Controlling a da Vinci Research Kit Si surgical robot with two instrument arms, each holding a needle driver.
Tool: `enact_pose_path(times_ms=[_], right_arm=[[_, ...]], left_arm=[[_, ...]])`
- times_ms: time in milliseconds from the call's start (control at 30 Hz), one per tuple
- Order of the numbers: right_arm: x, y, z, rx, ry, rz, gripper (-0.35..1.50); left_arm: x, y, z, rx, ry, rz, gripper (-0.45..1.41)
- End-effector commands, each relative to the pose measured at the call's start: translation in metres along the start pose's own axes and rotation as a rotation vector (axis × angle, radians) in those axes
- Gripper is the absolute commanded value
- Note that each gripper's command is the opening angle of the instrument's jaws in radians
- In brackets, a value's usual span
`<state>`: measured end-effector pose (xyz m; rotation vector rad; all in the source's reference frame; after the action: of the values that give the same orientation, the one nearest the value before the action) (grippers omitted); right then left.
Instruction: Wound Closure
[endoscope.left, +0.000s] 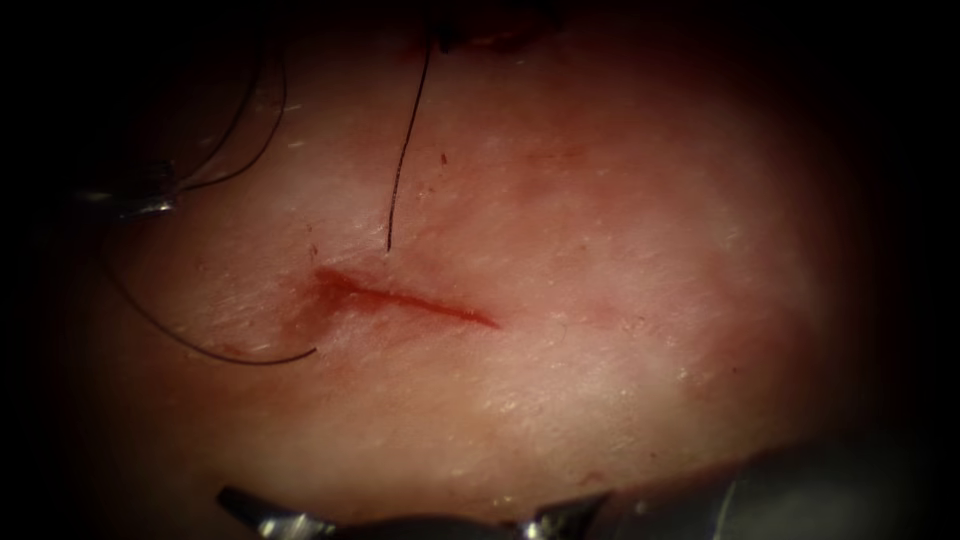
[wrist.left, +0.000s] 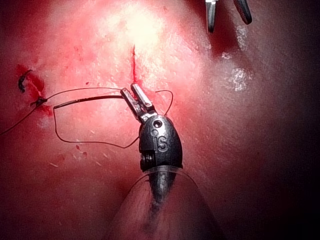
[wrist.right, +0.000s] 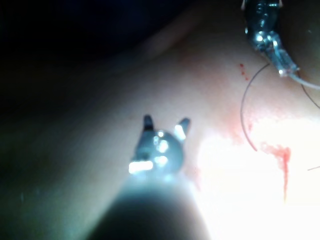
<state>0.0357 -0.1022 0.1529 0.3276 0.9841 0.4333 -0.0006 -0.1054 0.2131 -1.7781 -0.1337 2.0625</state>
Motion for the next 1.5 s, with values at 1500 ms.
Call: enact_pose_path(times_ms=[1500], right_arm=[[-0.0124,0.0116,0.0136,-0.152,-0.149,-0.134,0.93]], left_arm=[[-0.0019,0.0003,-0.0005,0.047,-0.028,-0.006,-0.45]])
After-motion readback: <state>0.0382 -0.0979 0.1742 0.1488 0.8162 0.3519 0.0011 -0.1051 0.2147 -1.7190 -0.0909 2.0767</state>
